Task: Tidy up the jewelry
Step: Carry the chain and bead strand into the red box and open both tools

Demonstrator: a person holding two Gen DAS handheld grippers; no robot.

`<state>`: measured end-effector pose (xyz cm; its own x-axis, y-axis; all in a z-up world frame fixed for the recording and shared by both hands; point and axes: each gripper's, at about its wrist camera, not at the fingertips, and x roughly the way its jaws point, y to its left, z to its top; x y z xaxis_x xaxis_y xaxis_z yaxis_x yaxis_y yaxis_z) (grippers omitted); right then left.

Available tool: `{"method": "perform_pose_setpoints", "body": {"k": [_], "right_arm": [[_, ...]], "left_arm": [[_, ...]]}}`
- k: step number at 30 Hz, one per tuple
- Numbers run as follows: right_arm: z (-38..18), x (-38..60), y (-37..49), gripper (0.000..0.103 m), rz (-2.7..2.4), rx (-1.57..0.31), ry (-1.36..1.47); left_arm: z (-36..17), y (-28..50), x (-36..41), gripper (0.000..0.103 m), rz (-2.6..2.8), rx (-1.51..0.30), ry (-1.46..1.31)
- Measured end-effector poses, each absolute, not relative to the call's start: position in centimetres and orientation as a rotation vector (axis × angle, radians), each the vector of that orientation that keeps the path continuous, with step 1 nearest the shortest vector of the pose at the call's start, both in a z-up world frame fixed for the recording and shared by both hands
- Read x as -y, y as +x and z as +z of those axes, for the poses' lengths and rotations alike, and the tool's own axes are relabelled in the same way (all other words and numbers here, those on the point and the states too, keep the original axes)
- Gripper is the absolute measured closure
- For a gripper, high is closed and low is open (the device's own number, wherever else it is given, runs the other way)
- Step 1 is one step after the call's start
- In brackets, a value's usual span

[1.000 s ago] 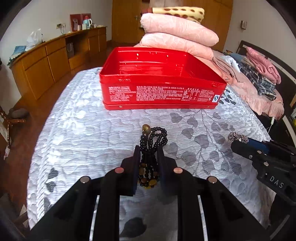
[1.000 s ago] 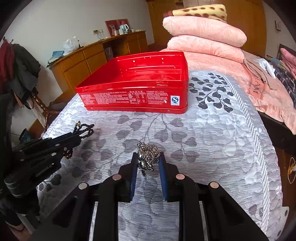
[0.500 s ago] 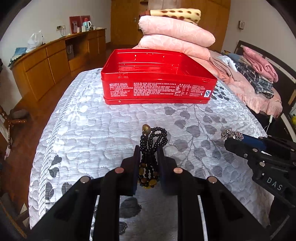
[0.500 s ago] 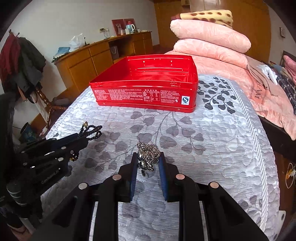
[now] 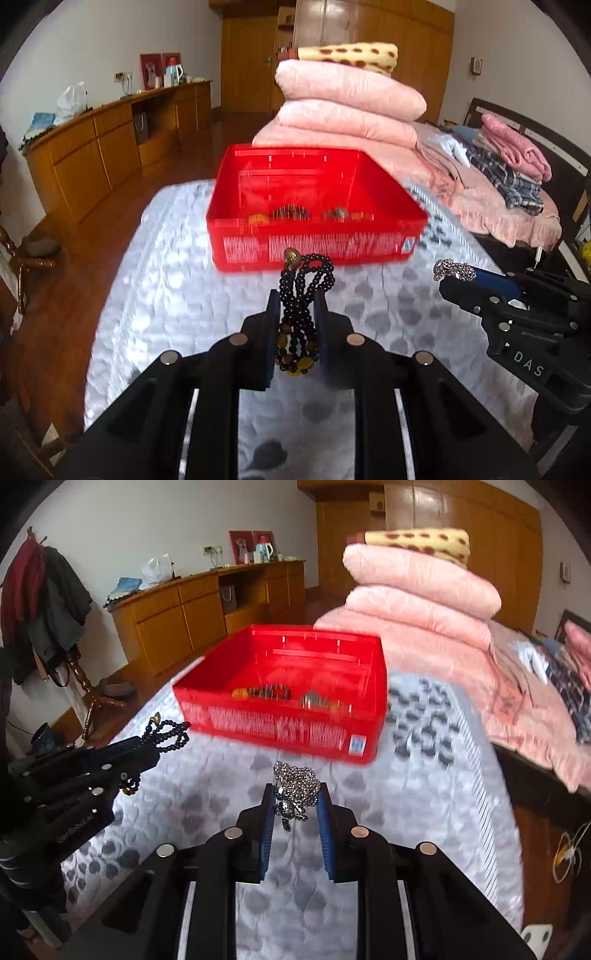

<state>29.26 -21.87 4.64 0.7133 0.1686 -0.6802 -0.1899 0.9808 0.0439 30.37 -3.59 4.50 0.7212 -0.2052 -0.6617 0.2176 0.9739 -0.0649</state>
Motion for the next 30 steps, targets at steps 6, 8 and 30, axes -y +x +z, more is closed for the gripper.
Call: {"method": "perform_pose_setpoints", "body": {"k": [6,8,30], "right_arm": [[7.2,22.0,32.4,0.081,0.186,-0.71,-0.036],[7.8,22.0,33.6,0.081,0.175,-0.703,-0.044],[5.9,22.4,45.8,0.081,0.122,-0.79,-0.053]], "left_arm": [[7.1,33.5,4.0,0.086,-0.228,-0.687,0.013],[7.7,34.7,4.3,0.086,-0.223,-0.683,0.02],[5.8,47.6,5.4,0.086,-0.18,-0.768,0.032]]}}
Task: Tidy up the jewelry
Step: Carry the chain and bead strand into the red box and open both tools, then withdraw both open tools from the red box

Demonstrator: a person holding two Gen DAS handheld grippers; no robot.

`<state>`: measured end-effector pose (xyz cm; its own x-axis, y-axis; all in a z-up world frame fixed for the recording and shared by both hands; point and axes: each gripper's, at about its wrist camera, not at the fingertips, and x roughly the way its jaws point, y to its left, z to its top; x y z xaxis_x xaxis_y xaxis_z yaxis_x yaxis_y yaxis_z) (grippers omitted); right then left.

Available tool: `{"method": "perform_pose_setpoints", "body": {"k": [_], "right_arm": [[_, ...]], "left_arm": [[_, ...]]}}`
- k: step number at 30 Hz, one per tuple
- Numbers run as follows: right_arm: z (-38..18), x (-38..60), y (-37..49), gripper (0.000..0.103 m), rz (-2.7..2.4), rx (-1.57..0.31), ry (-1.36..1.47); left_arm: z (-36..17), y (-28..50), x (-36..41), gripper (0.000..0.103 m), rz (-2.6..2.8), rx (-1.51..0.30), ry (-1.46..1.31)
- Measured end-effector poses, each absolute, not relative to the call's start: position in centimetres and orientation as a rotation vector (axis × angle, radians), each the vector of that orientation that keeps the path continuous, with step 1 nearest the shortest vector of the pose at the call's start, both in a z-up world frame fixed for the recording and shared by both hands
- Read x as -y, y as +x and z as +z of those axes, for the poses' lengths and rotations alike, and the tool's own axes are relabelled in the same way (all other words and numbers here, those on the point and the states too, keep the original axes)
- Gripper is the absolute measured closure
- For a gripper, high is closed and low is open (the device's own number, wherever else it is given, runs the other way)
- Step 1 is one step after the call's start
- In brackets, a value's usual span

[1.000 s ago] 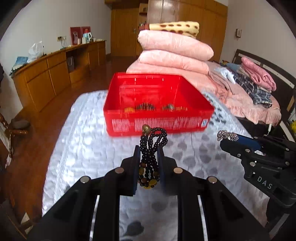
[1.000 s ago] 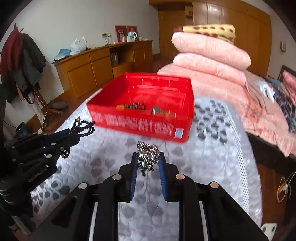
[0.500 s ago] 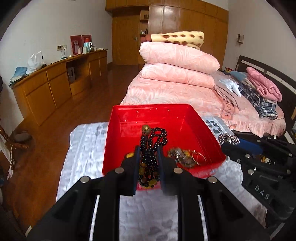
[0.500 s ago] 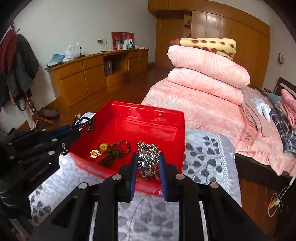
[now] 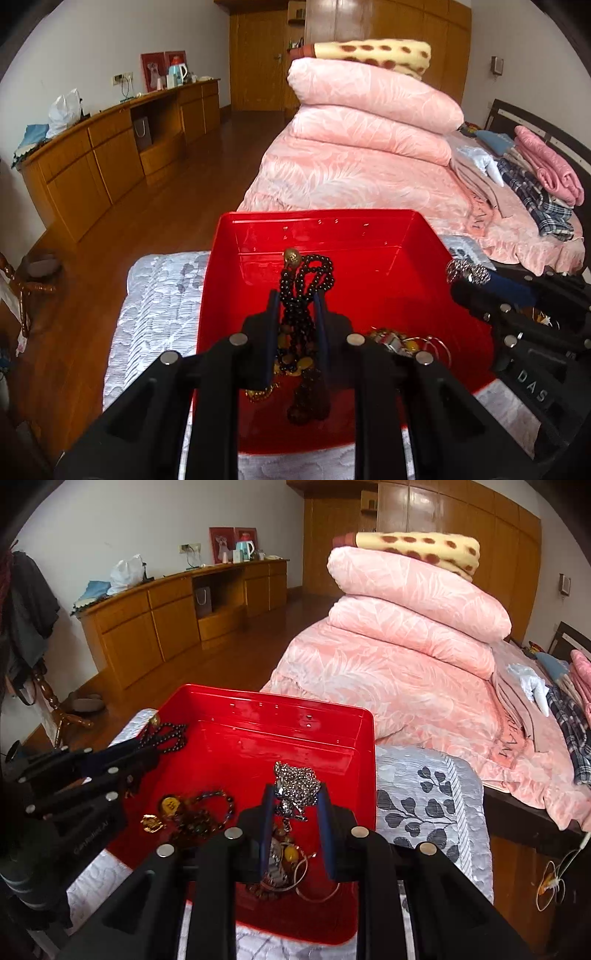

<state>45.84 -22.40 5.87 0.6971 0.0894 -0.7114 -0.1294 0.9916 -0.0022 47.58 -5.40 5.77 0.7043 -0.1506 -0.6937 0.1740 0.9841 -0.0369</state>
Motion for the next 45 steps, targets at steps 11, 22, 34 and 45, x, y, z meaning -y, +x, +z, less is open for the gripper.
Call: {"method": "perform_pose_setpoints", "body": {"k": [11,22,34,45], "right_arm": [[4.7,22.9,46.5,0.064,0.125,-0.803,-0.032],[5.6,24.6,43.0,0.053,0.099,-0.772,-0.02],[3.6,25.5,36.2,0.043,0.103,-0.784,0.025],[1.7,25.4,29.9,0.035,0.096,-0.79,0.047]], "left_arm": [[5.0,48.4,4.8,0.059,-0.162,-0.77,0.02],[7.0,45.3,3.9,0.043,-0.144,-0.713,0.017],[5.8,38.6,3.7,0.024,-0.153,-0.685,0.039],[3.1,32.2,3.9,0.014,-0.16,-0.698,0.043]]}}
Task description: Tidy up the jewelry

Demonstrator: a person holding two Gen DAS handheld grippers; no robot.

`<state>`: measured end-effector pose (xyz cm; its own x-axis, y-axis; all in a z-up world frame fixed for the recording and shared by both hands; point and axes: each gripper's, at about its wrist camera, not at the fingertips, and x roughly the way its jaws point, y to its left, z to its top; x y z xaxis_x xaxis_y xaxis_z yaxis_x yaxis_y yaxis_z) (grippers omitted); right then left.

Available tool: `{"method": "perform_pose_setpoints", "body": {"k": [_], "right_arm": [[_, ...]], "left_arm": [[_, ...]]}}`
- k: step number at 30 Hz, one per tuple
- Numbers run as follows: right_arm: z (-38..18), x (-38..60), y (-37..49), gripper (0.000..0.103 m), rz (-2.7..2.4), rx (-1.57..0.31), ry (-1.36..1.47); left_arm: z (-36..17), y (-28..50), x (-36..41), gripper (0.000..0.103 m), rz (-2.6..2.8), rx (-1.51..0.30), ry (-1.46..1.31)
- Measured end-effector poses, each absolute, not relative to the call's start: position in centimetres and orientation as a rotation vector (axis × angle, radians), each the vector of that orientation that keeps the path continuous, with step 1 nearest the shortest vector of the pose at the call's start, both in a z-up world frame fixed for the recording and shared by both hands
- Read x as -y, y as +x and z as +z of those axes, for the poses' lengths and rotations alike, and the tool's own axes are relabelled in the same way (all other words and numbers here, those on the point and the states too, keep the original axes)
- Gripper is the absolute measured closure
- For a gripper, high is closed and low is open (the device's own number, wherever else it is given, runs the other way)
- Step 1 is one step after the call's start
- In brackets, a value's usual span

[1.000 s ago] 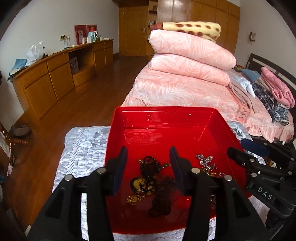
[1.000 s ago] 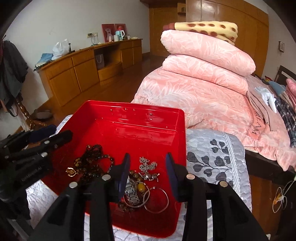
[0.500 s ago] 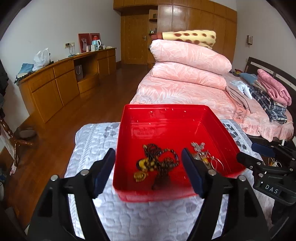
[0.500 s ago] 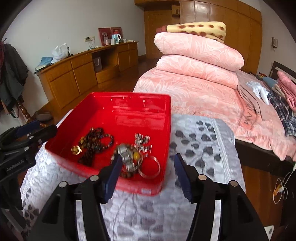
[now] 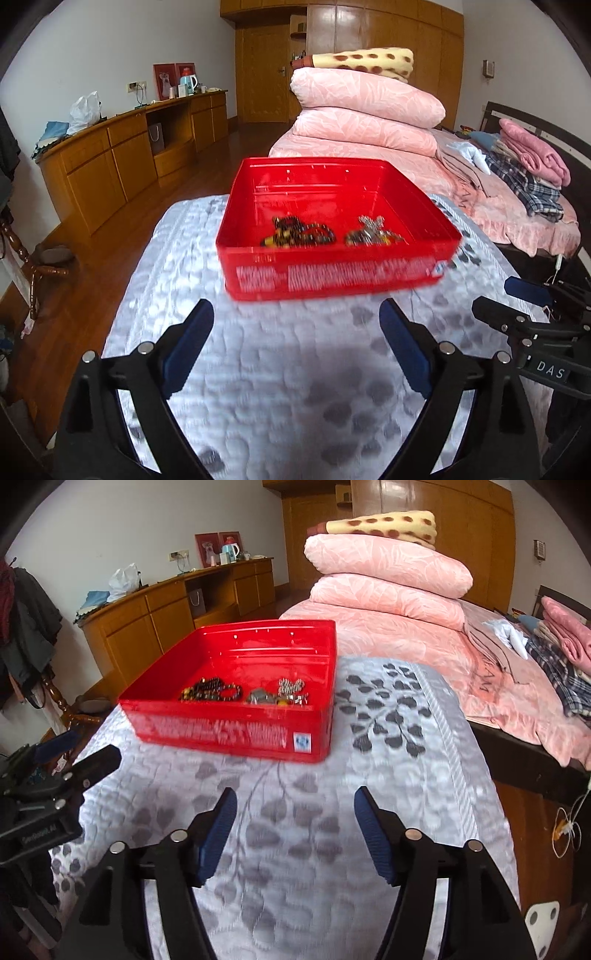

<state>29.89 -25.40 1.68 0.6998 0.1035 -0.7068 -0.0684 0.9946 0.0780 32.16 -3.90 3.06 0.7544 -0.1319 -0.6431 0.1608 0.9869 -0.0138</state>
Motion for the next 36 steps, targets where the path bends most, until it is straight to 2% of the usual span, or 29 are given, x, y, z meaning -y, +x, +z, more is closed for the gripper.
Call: {"method": "perform_pose_setpoints", "body": {"k": [5,9,12,36], "right_arm": [[0.8,25.3,27.3,0.025,0.07,-0.791,0.04],[0.5,25.5,25.6,0.011,0.055,-0.786,0.043],[0.4,25.4,24.4,0.007,0.043,-0.788,0.03],[4.3,25.5,17.6,0.006,-0.025,-0.643,-0.043]], "left_arm": [[2.4,29.1,3.7,0.013,-0.151,-0.692,0.032],[2.3,26.9,3.6,0.009,-0.164,-0.681,0.032],[2.3,25.2,3.9,0.008,-0.175,-0.674,0.042],[5.9,17.2,3.6,0.006,-0.17,-0.527,0.053]]}}
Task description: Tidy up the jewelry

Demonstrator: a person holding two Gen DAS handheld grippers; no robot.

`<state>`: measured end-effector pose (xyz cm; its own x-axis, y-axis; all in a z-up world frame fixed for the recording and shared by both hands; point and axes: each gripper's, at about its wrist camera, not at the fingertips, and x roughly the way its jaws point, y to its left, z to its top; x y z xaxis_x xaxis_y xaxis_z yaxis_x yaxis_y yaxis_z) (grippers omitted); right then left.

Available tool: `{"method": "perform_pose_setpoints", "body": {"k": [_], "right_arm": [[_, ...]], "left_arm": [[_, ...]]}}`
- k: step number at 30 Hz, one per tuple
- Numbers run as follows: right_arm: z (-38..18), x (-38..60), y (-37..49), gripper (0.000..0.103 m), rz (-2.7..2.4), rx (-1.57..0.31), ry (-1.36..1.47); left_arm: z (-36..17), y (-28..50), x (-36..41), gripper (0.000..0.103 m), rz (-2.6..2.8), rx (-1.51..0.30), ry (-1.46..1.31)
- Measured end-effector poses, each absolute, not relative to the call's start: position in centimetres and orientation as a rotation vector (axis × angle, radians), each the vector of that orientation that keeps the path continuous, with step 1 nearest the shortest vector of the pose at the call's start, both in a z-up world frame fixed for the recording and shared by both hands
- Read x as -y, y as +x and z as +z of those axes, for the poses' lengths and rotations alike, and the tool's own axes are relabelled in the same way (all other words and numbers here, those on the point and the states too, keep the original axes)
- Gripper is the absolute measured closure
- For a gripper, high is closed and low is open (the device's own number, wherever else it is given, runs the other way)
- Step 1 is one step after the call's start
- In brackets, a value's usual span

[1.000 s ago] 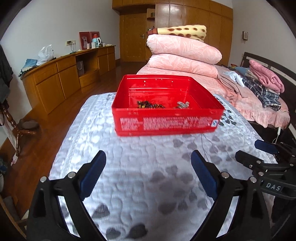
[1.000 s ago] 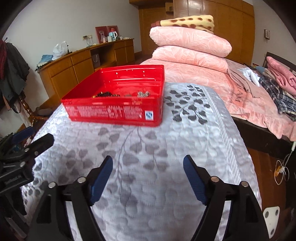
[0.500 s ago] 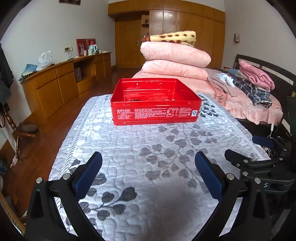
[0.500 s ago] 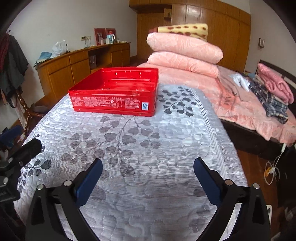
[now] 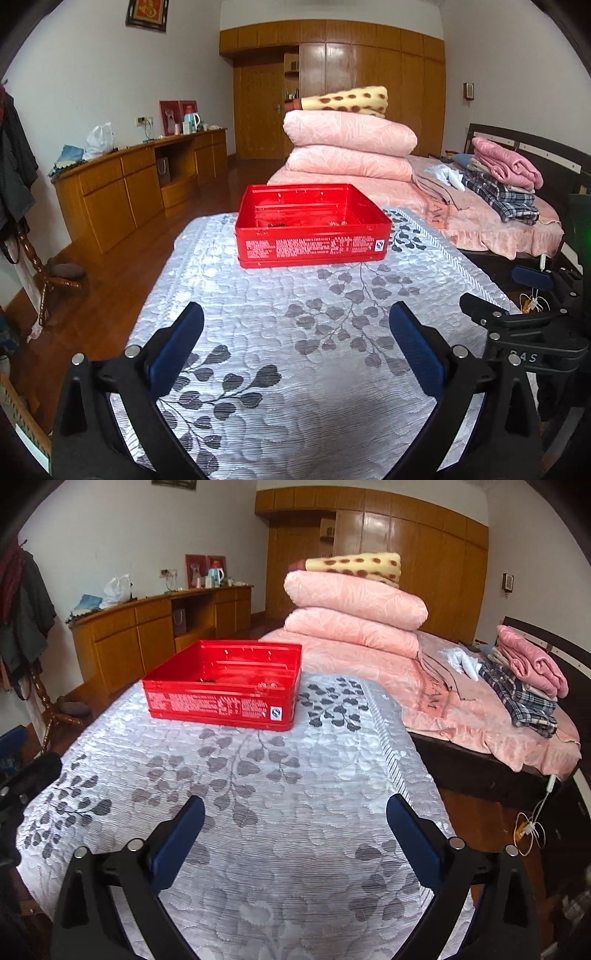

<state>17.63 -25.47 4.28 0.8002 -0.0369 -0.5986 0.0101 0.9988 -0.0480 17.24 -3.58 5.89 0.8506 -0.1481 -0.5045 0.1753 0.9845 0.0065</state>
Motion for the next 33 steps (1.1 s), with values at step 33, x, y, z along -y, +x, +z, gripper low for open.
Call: {"method": "perform_pose_setpoints", "body": {"k": [33], "right_arm": [[12.2,25.6,12.4,0.006,0.065,-0.318,0.026]], "left_arm": [[12.3,12.8,3.6,0.006,-0.116,-0.233,0.061]]}}
